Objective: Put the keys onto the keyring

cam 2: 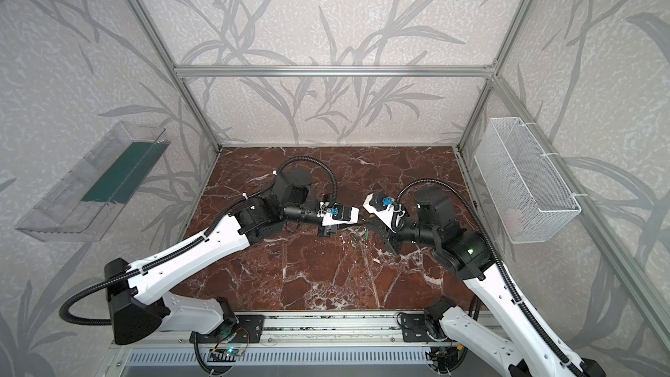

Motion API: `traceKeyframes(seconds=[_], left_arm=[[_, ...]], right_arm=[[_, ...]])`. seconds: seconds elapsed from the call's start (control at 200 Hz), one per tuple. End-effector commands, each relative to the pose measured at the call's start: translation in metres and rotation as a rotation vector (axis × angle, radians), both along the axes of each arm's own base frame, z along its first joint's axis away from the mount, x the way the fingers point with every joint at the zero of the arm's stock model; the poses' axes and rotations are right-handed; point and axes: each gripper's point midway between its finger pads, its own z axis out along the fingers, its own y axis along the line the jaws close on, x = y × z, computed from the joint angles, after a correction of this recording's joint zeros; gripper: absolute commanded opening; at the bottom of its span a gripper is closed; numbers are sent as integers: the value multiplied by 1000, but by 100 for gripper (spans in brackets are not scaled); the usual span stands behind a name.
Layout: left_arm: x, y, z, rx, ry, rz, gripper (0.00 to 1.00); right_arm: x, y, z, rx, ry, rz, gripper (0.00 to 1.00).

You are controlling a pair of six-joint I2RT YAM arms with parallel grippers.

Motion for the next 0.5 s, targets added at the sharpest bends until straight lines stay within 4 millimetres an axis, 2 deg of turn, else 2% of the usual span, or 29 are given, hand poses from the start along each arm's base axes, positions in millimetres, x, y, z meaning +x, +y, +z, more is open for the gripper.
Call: traceKeyframes(seconds=[0.0, 0.26, 0.495], left_arm=[[-1, -4, 10, -11, -36, -14, 19], [1, -5, 10, -7, -38, -12, 13], [1, -7, 7, 8, -27, -19, 2]], right_arm=[[-3, 2, 5, 17, 0, 24, 0], [-3, 3, 4, 13, -2, 27, 0], [-3, 3, 5, 12, -16, 32, 0]])
